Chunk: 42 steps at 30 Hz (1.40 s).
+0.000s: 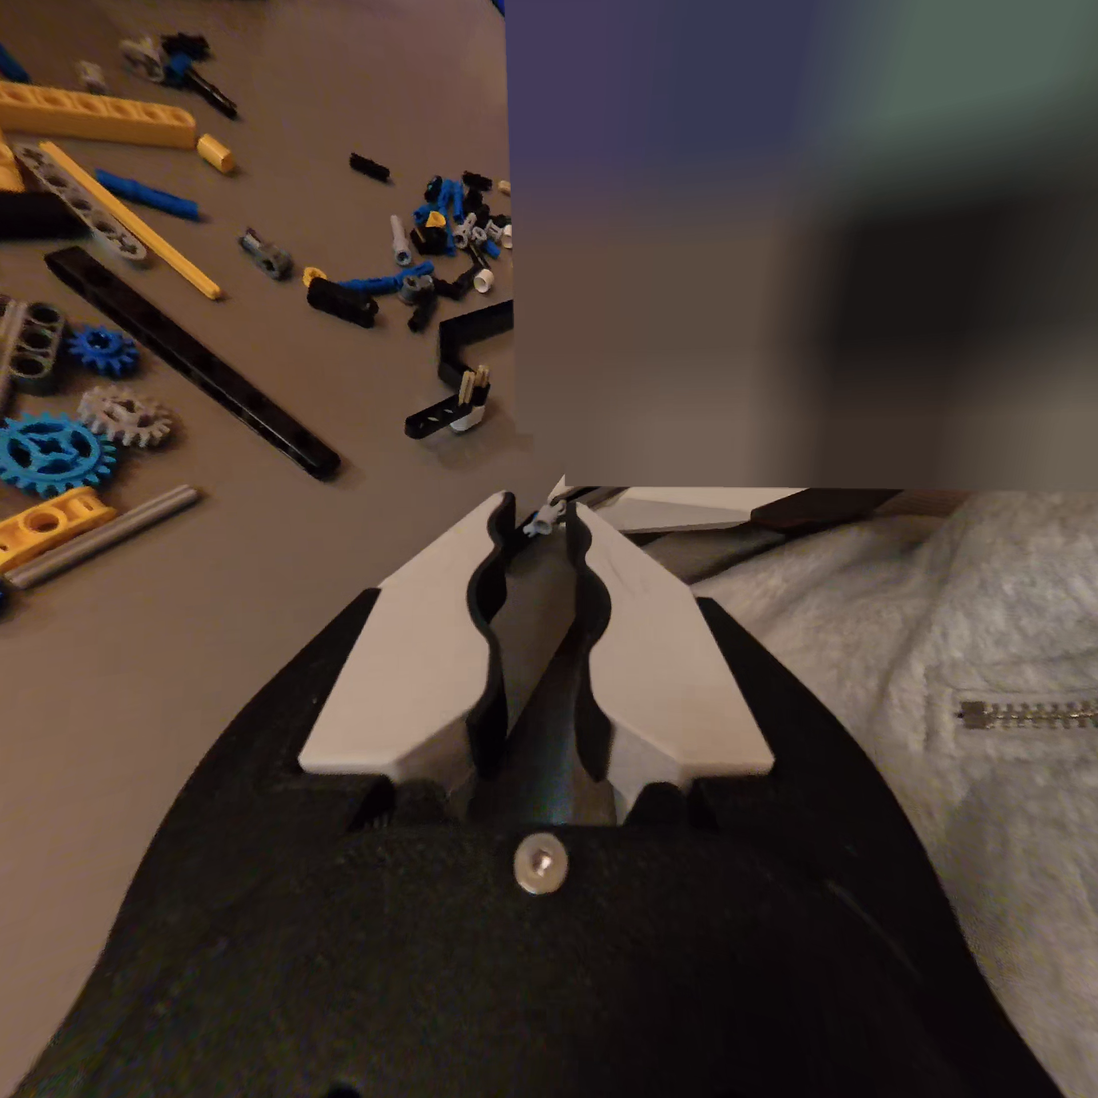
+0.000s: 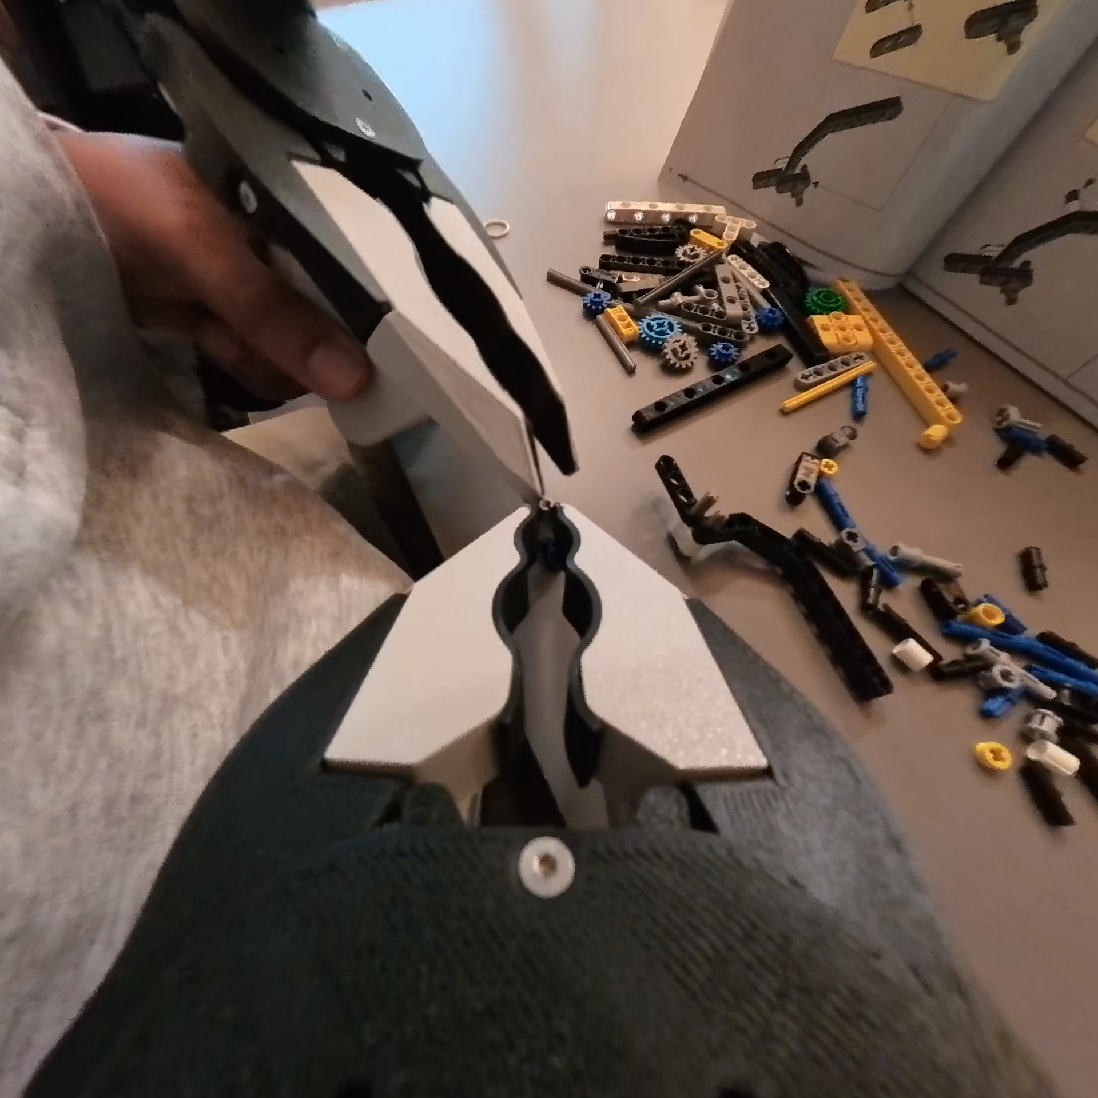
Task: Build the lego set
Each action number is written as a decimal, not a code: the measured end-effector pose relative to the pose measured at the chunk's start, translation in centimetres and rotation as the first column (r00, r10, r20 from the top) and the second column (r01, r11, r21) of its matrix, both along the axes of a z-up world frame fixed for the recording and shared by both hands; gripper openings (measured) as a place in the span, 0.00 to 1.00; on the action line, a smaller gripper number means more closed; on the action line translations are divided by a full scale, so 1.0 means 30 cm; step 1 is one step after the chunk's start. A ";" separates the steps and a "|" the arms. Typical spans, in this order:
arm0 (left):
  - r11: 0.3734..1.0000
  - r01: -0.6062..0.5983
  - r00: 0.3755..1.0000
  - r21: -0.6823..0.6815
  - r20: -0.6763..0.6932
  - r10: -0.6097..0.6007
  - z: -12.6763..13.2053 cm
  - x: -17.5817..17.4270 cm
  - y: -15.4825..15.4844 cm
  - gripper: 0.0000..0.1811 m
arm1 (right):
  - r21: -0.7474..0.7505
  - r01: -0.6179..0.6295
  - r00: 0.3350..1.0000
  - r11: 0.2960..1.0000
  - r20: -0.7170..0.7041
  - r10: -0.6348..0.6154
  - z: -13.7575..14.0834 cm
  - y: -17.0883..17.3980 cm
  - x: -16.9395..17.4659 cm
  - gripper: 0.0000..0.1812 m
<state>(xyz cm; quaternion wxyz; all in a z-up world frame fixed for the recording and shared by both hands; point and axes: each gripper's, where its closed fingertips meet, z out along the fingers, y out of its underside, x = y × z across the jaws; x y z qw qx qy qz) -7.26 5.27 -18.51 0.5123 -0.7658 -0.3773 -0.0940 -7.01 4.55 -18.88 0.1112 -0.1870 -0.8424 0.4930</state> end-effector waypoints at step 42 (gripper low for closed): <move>0.990 0.112 0.983 -0.089 -0.136 -0.124 -0.053 0.026 0.023 0.02 | -0.054 0.037 0.989 0.998 0.145 -0.029 -0.005 0.016 0.003 0.02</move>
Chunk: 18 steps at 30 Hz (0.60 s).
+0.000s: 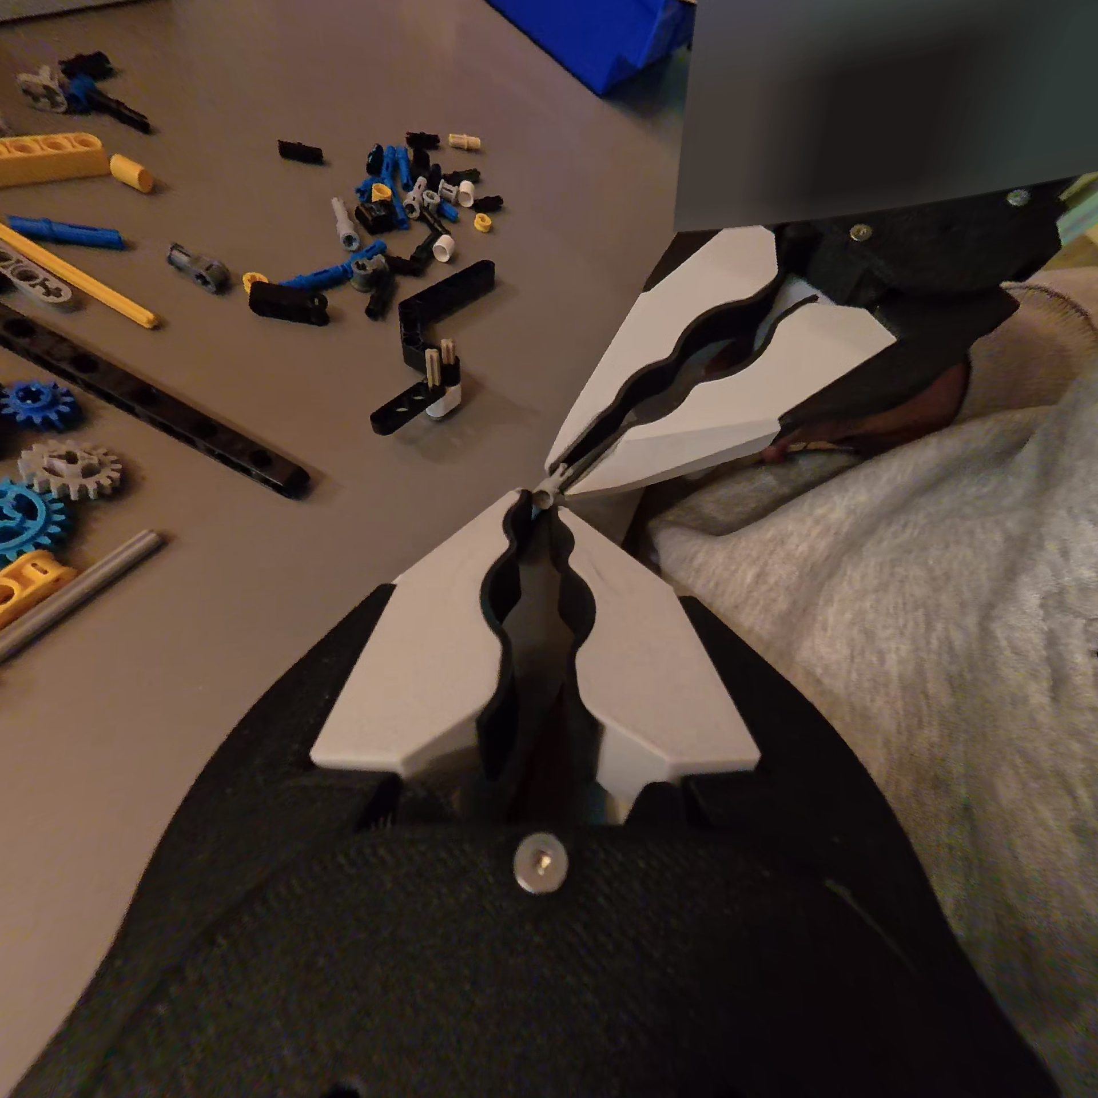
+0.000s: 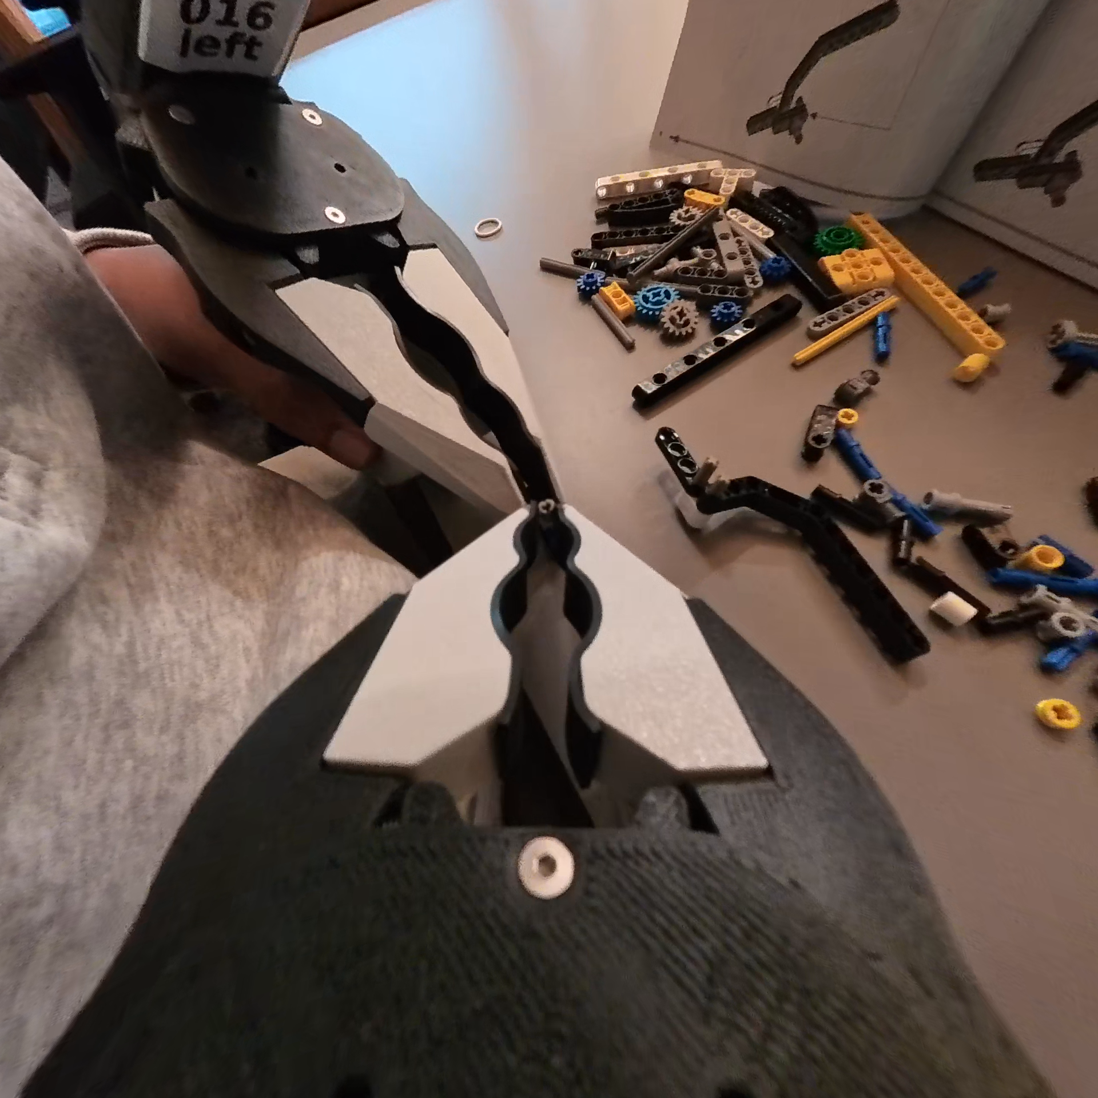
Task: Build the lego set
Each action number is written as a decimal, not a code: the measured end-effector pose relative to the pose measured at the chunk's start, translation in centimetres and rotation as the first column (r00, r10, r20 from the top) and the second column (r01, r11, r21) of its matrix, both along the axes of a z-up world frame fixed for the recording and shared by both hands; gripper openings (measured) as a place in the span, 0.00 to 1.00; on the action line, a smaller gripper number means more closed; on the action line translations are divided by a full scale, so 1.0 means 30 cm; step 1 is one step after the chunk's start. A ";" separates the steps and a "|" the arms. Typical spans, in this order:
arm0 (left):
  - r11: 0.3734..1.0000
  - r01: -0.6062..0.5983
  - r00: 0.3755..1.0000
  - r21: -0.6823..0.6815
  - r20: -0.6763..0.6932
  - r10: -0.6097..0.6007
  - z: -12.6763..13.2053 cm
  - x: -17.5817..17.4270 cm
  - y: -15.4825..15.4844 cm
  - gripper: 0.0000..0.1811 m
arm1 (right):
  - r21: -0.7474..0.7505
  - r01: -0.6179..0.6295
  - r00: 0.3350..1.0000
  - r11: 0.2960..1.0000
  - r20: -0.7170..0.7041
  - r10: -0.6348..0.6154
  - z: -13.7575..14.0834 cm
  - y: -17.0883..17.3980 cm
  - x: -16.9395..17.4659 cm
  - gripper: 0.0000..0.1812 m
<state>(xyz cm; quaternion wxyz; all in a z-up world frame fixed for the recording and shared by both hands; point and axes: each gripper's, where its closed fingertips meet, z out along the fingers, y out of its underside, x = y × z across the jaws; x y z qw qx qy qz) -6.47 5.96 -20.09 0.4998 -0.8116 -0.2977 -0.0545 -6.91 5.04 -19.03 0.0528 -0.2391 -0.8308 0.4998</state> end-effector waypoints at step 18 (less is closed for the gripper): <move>1.000 0.004 1.000 0.002 0.015 -0.004 -0.002 0.002 0.000 0.02 | 0.121 -0.127 0.985 0.985 -0.103 0.140 -0.002 -0.009 0.013 0.06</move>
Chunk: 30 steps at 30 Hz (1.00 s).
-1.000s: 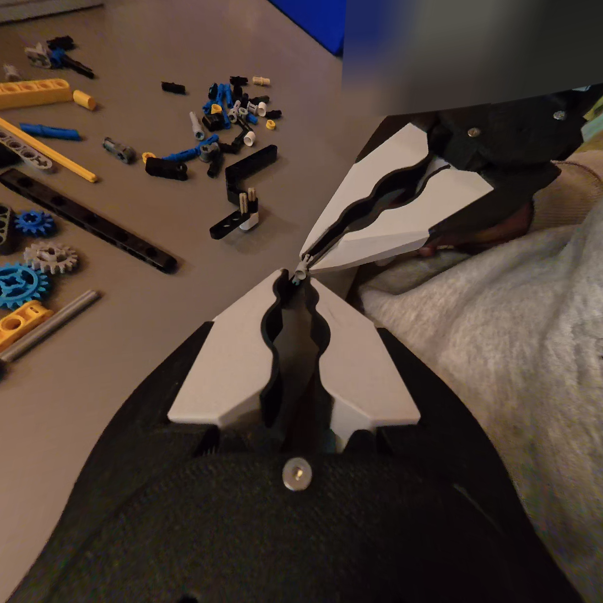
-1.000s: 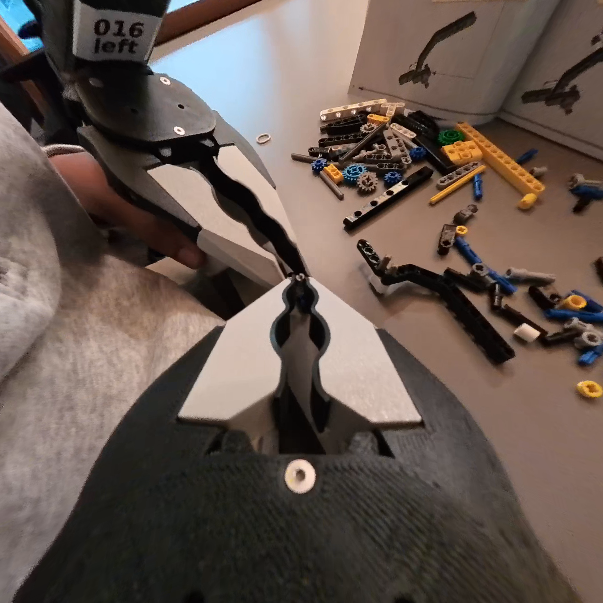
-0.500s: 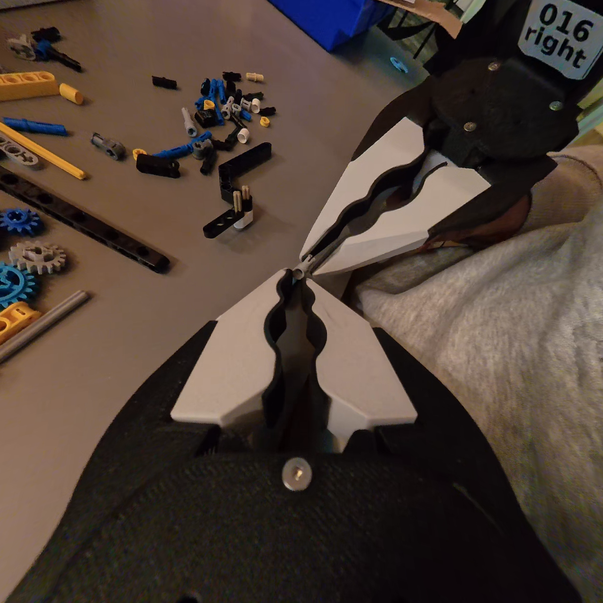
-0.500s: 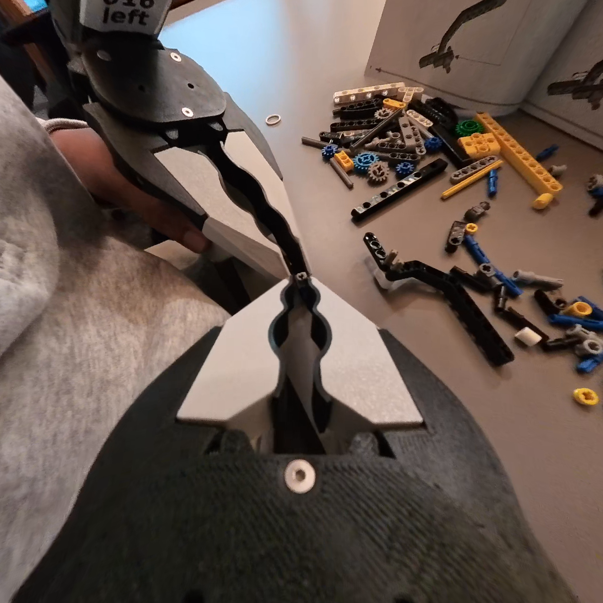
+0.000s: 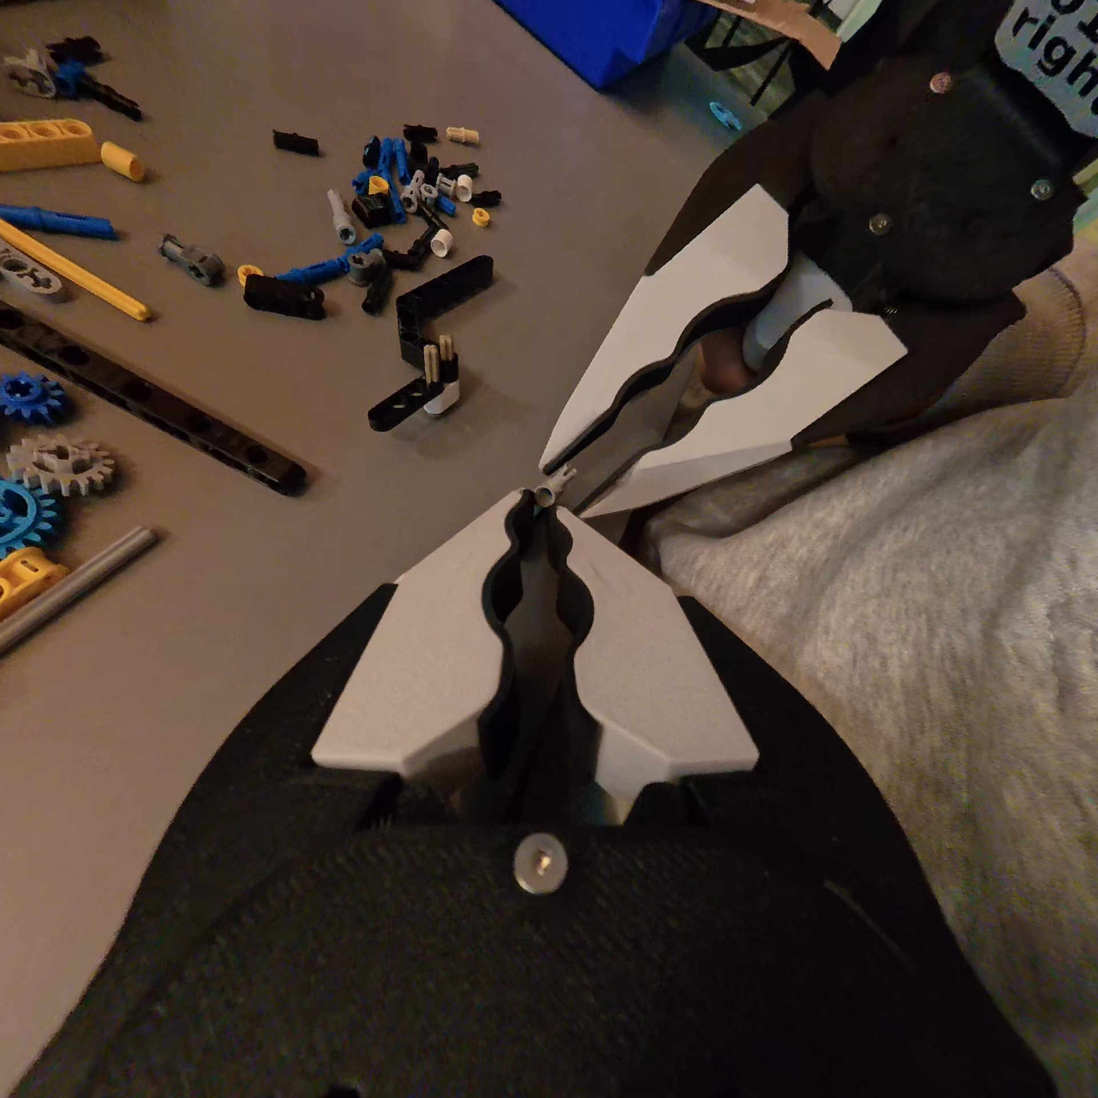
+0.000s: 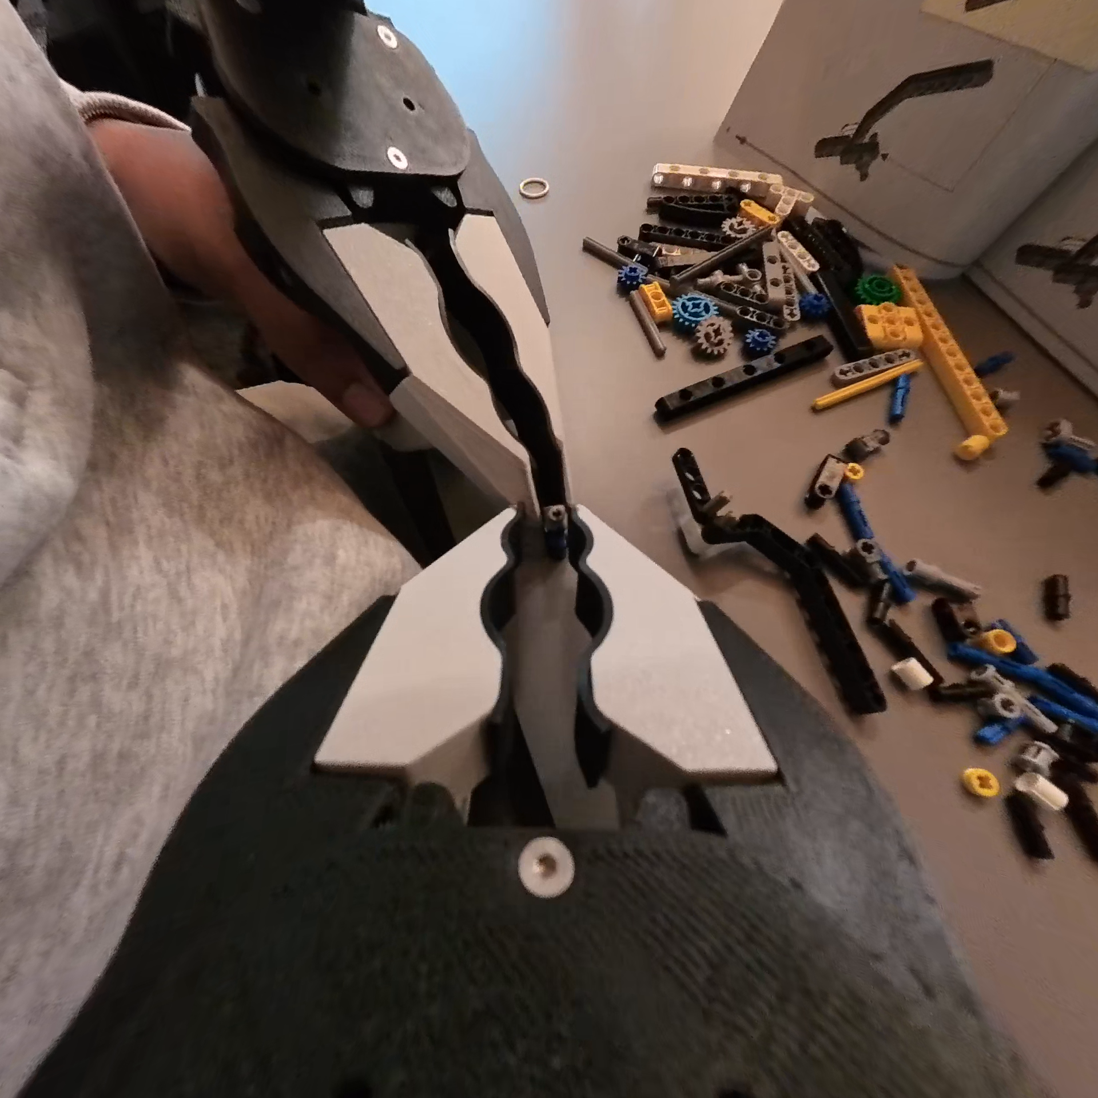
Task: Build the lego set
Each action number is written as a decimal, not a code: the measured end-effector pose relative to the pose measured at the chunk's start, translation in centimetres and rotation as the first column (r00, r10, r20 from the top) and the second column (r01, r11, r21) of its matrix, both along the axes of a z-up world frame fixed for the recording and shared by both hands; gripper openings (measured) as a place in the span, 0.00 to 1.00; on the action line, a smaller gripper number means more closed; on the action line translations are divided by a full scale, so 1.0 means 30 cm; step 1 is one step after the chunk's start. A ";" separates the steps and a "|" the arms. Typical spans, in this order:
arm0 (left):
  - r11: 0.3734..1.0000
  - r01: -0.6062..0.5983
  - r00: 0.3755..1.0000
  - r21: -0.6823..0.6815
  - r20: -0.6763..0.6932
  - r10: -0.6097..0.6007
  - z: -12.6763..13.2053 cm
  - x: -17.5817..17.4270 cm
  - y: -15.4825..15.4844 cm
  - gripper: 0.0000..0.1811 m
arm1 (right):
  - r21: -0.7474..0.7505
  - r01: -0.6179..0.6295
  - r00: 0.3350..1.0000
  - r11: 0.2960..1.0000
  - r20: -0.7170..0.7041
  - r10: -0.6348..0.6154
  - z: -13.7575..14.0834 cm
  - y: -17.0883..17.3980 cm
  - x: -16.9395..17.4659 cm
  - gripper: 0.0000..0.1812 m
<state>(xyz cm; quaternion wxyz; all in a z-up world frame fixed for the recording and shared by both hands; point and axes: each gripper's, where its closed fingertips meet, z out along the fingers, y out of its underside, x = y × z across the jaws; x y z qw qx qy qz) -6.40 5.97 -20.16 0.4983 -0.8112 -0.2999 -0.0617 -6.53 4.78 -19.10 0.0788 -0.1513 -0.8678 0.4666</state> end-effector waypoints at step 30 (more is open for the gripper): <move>0.999 -0.037 0.999 -0.037 0.032 0.038 -0.009 -0.010 -0.037 0.03 | 0.172 0.019 1.000 0.985 0.014 -0.022 0.002 -0.012 -0.012 0.01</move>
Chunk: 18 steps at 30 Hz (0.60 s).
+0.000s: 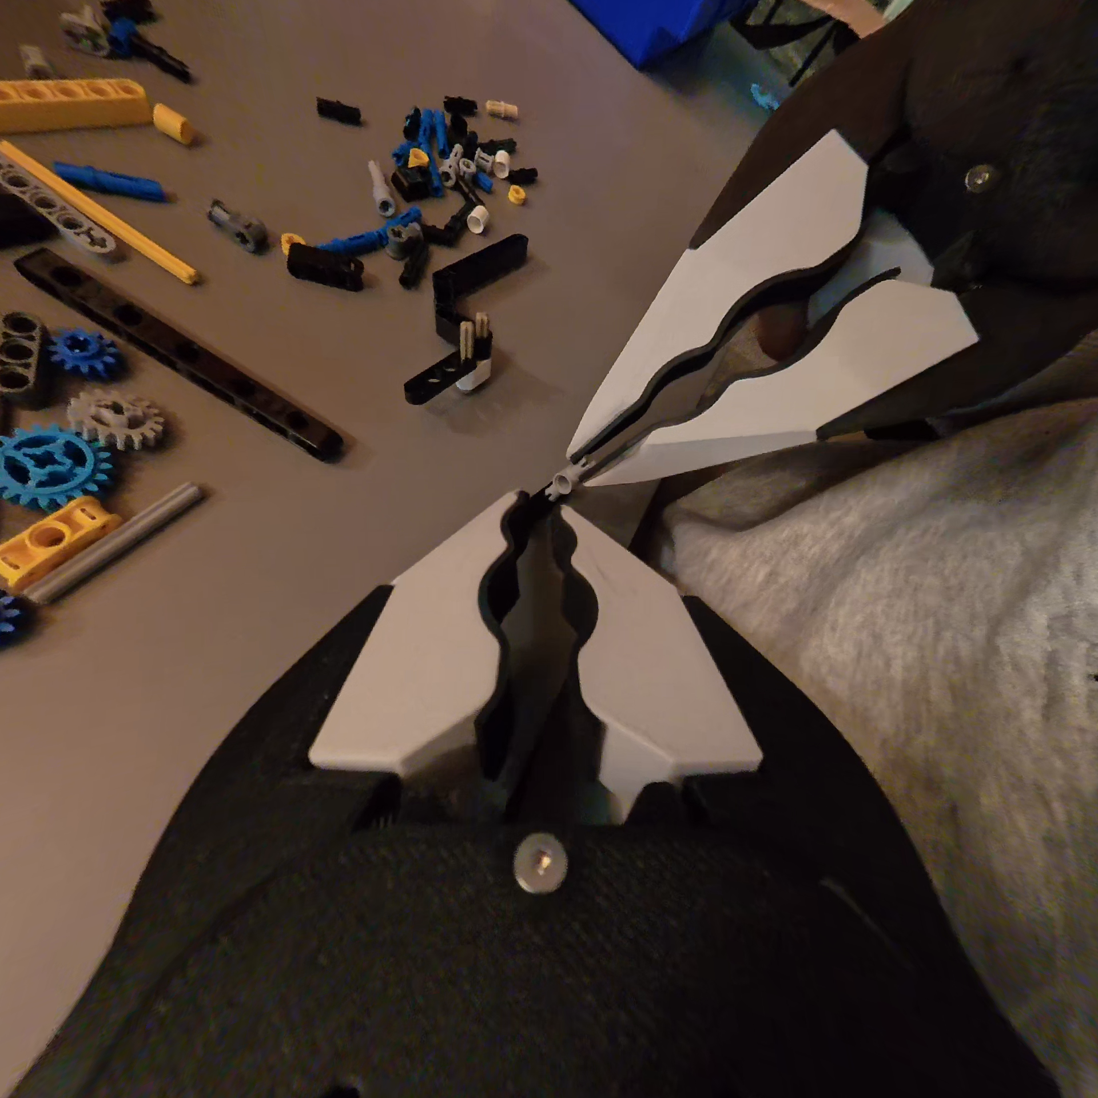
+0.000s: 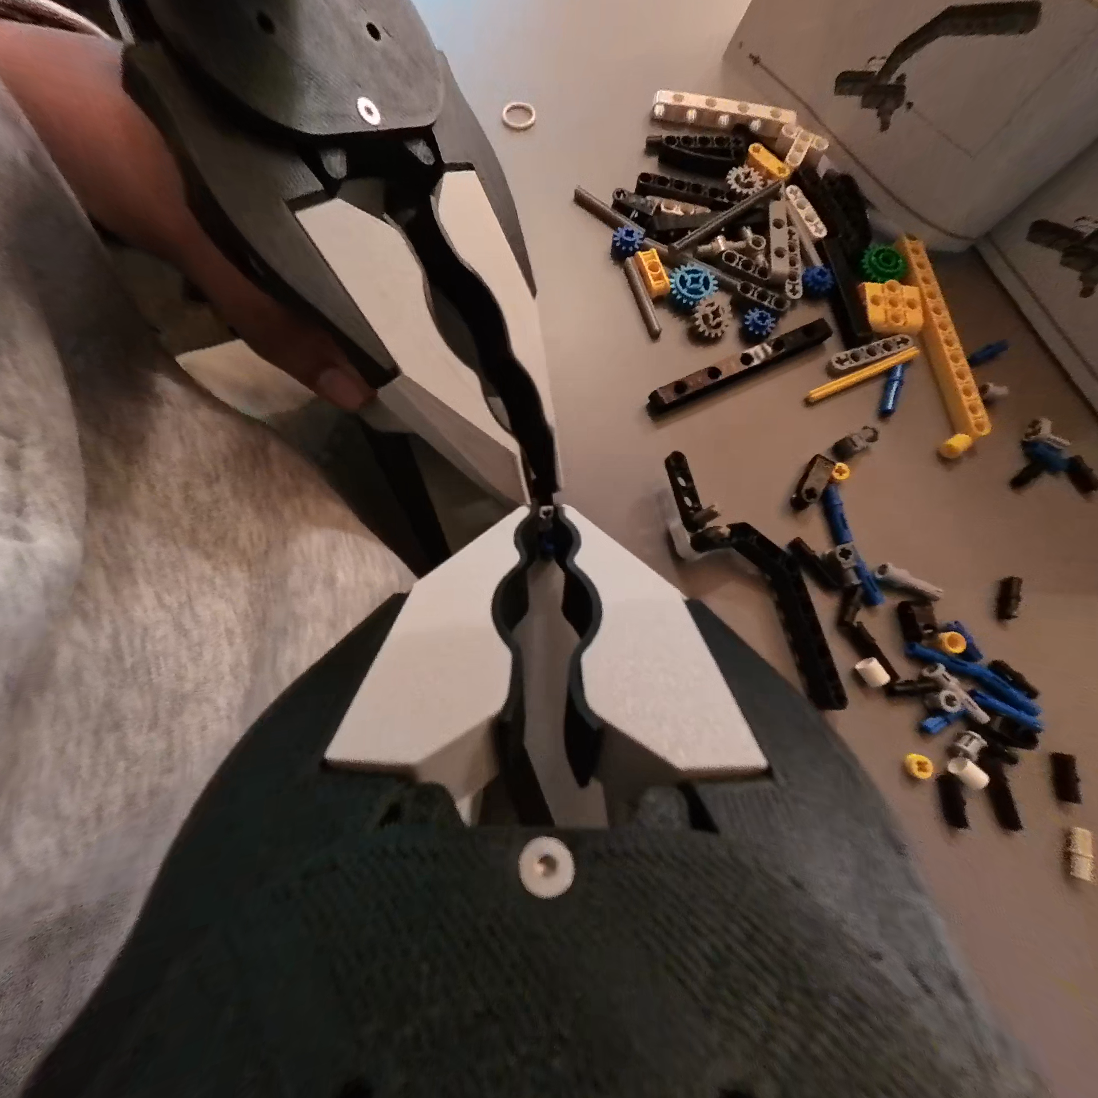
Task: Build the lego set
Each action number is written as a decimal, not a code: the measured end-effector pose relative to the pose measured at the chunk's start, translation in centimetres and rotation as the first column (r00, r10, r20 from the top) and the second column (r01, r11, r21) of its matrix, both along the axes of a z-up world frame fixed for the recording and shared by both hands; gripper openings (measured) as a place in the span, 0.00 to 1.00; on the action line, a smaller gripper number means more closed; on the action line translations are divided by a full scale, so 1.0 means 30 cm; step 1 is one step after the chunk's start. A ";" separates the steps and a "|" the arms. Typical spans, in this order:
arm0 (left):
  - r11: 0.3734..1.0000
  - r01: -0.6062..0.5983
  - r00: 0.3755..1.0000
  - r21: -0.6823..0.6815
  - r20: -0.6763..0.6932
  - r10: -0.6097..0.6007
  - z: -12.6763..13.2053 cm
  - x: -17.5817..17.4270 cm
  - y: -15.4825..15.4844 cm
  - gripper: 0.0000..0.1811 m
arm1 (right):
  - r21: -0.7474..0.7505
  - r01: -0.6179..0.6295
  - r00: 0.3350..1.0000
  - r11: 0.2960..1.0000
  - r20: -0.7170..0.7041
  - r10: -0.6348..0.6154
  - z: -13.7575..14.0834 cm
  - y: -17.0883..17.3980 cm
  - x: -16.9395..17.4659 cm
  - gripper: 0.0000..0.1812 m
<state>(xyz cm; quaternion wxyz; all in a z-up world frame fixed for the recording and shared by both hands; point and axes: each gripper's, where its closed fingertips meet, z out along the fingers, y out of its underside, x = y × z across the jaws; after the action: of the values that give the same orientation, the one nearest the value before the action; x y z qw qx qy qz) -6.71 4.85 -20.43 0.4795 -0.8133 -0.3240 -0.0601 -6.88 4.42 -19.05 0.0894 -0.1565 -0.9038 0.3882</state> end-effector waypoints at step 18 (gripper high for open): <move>0.966 -0.070 0.986 0.250 0.163 0.029 0.067 -0.007 -0.010 0.03 | 0.102 0.017 0.998 0.995 0.059 -0.023 -0.005 -0.005 -0.003 0.01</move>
<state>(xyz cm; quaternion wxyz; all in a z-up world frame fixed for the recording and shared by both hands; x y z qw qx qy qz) -6.90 4.55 -18.42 0.5544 -0.7291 -0.3709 -0.1534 -6.96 4.27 -19.19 0.0740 -0.1725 -0.9230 0.3360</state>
